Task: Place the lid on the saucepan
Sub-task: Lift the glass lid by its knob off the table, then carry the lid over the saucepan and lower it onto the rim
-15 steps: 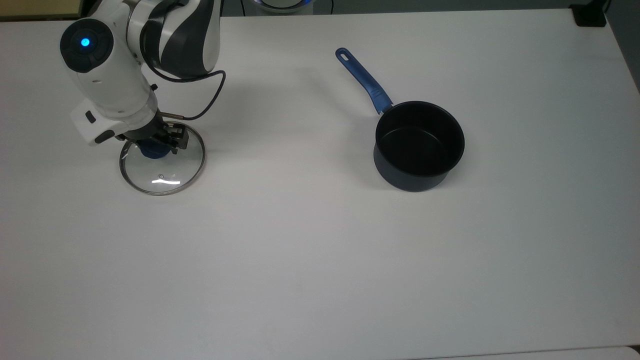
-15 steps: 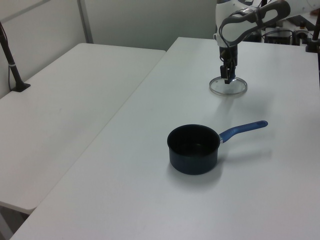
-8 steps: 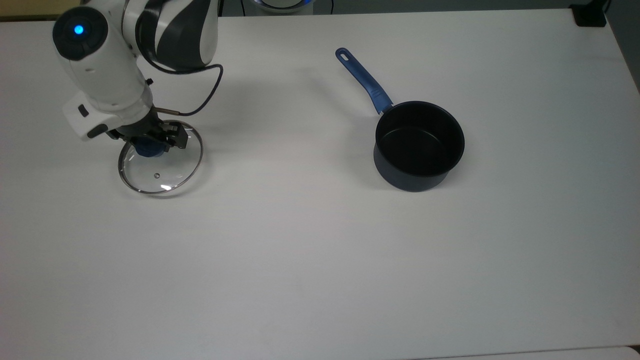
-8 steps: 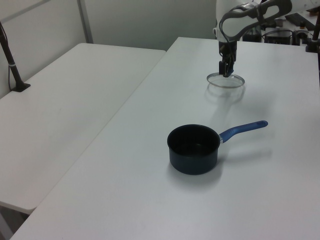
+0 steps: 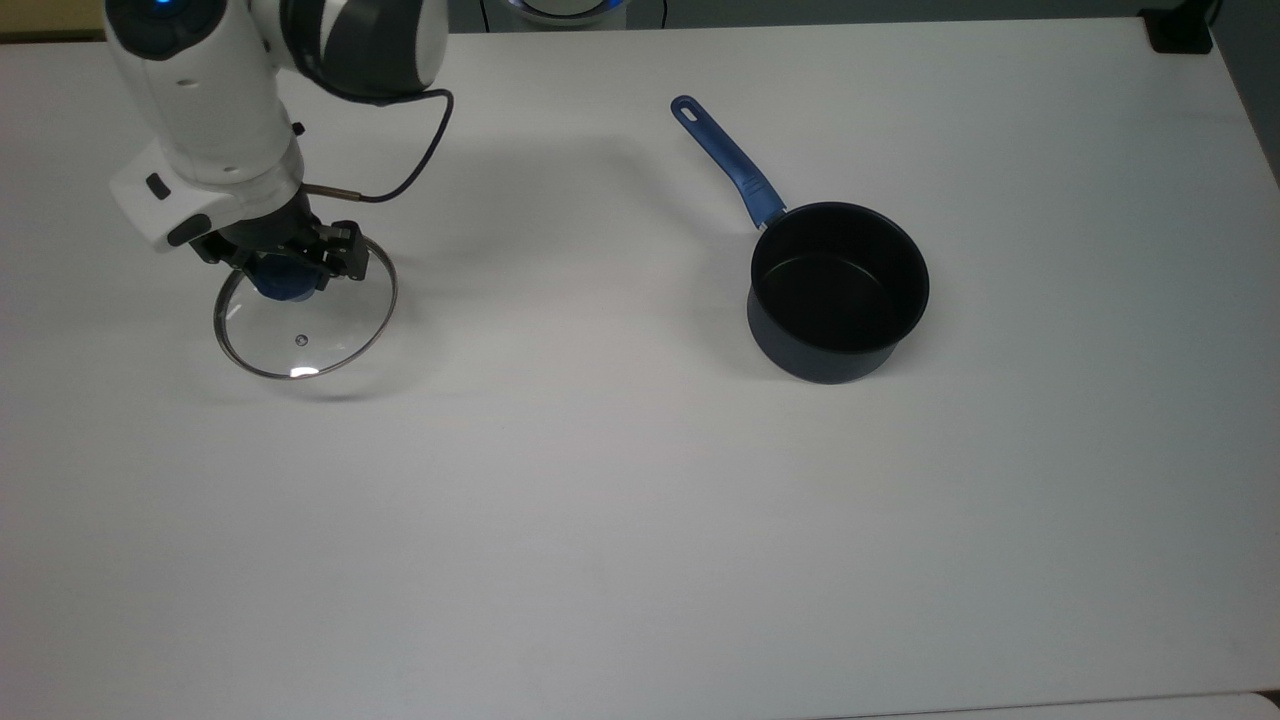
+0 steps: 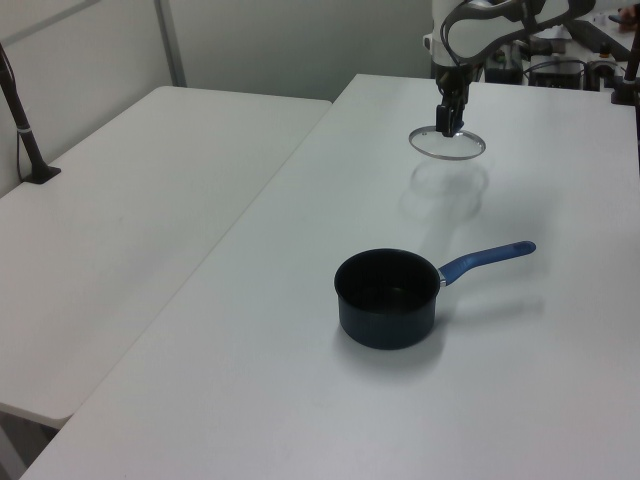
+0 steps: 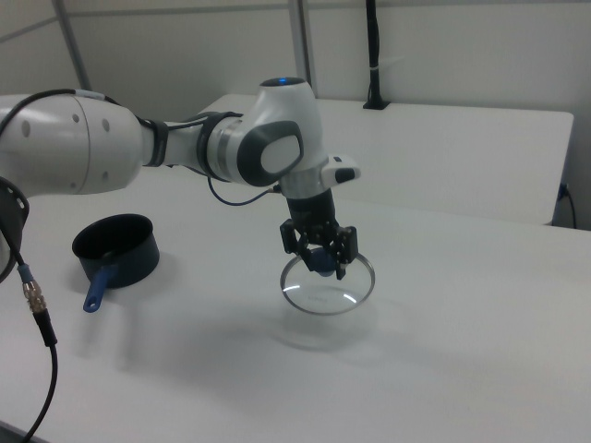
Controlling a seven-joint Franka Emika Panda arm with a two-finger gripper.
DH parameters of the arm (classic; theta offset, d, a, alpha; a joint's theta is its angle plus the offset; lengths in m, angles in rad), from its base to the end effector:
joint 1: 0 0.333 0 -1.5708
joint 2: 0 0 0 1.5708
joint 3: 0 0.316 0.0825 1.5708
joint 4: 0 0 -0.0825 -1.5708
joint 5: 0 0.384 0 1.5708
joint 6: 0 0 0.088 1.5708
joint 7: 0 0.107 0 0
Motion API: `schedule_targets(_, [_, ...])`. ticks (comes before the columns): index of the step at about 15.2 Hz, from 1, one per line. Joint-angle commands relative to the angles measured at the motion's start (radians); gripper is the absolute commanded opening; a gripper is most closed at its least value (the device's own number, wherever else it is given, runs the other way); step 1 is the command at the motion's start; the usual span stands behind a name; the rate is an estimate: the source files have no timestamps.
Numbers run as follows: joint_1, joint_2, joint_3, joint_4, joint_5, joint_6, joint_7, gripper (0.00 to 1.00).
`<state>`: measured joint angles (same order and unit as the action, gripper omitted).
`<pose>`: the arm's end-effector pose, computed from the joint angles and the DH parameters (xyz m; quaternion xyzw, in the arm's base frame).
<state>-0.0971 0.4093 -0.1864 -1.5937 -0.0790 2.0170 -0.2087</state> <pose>0.6498 -0.1782 0.4030 0.9972 -0.0127 -0.0079 0.0728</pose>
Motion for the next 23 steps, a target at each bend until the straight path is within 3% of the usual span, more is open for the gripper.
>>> schedule_targets(1, [0.042, -0.036, -0.011, 0.018, -0.058, -0.061, -0.046, 0.57])
schedule_targets(5, [0.112, -0.043, -0.033, 0.023, -0.056, -0.092, -0.041, 0.57])
schedule_targets(10, [0.264, -0.067, -0.077, 0.044, -0.047, -0.170, 0.003, 0.57])
schedule_targets(17, [0.488, -0.089, -0.093, 0.046, -0.053, -0.227, 0.162, 0.57])
schedule_targets(23, [0.631, -0.084, -0.079, 0.092, -0.045, -0.265, 0.290, 0.57])
